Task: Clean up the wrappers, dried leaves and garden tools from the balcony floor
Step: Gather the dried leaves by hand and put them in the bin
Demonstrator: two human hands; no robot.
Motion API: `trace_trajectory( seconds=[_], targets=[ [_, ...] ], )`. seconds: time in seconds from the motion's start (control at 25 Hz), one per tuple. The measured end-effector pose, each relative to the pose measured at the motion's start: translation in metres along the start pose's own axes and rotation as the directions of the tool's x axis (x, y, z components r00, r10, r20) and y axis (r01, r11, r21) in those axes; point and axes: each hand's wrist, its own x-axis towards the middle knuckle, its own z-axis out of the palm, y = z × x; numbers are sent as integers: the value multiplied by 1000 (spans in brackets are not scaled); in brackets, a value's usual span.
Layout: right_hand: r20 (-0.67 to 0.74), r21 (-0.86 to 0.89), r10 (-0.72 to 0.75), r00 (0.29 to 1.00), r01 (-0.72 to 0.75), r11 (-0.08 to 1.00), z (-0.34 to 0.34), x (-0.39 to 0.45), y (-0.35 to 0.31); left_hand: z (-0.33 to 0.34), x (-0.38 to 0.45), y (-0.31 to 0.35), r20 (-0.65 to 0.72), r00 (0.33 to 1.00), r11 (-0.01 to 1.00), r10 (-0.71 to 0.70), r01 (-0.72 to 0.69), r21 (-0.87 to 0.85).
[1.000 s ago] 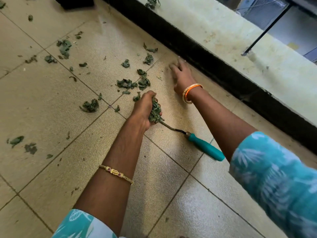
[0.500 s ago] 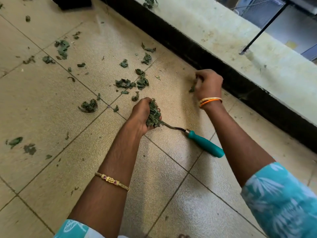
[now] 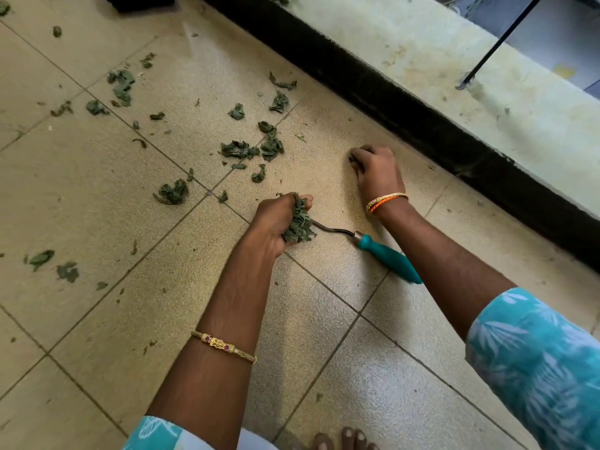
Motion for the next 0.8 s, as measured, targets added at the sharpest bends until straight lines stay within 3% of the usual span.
trace_trajectory(
  seconds=[0.12,0.2,0.28,0.36,0.44,0.52,0.6,0.72,0.8],
  targets=[
    [-13,45,109,994,-108,993,-10,6,-9,-8,-7,-4,-15,1000,996,23,-25,-84],
    [15,301,231,973,-224,927,-25,-1,-28,-13,-11,-9,-19,999,986,51,-53,-157],
    [163,630,267,950,-309,713,-39,-19,-56,-18,-16,-14,-13,996,983,88,-89,-163],
    [329,745,174,928,-368,557,-41,-42,-84,-24,-24,-25,-4,992,983,125,-124,-137],
    [371,700,107,923,-353,620,-34,-66,-104,-30,-34,-38,-7,992,980,127,-127,-151],
    [296,556,31,955,-198,808,-27,-84,-117,-36,-39,-45,-34,993,975,109,-114,-190],
    [264,443,-88,961,-40,896,-26,-93,-126,-43,-41,-46,-63,991,975,120,-130,-180],
    [457,453,-251,853,20,891,-27,-95,-133,-50,-48,-43,-132,981,970,140,-163,-182],
    [559,594,-313,768,-107,798,-31,-95,-136,-61,-48,-47,-199,972,972,128,-163,-171]
  ],
)
